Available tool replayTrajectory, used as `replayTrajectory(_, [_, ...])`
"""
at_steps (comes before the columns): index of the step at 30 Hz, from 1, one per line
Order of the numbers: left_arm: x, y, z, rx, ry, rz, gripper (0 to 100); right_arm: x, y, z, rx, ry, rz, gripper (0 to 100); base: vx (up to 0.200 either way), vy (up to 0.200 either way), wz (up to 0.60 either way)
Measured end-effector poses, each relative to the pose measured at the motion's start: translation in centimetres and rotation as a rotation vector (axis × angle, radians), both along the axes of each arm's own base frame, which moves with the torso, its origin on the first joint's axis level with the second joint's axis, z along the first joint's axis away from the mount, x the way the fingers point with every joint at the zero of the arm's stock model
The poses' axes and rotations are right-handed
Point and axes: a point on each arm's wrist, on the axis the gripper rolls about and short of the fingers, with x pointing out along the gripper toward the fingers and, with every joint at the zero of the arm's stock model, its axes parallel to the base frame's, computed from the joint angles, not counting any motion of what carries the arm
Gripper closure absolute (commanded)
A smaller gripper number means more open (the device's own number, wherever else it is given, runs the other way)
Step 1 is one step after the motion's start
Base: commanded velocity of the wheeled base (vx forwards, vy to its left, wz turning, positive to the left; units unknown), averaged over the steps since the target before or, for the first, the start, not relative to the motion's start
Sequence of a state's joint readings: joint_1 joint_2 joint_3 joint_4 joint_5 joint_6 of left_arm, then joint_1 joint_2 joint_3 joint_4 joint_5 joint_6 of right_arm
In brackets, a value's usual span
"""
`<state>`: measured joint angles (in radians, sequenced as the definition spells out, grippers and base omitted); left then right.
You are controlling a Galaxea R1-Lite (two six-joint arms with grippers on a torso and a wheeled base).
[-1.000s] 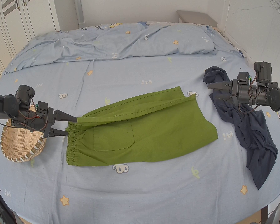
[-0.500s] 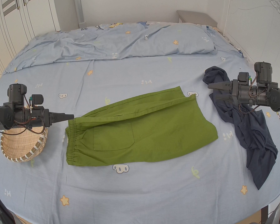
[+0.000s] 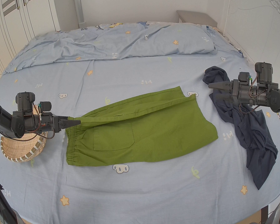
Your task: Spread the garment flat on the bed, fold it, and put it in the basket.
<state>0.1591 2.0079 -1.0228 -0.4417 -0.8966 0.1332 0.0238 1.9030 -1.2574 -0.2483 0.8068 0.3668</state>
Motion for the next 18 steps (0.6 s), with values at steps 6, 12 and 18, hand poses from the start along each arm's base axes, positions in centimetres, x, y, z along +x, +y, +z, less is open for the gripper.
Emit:
replayTrajectory(6, [0.5, 0.0, -0.5, -0.002, 0.002, 0.001, 0, 0.0, 0.0, 0.0, 0.000, 0.000, 0.000, 0, 0.000, 0.000, 0.00])
replayTrajectory(12, [0.9, -0.2, -1.1, -0.004, 0.013, -0.007, 100, 0.0, 0.0, 0.0, 0.000, 0.000, -0.001, 0, 0.000, 0.000, 0.00])
replayTrajectory(18, [1.0, -0.3, -1.4, -0.005, 0.021, -0.011, 100, 0.0, 0.0, 0.0, 0.000, -0.001, -0.001, 0, 0.000, 0.000, 0.00])
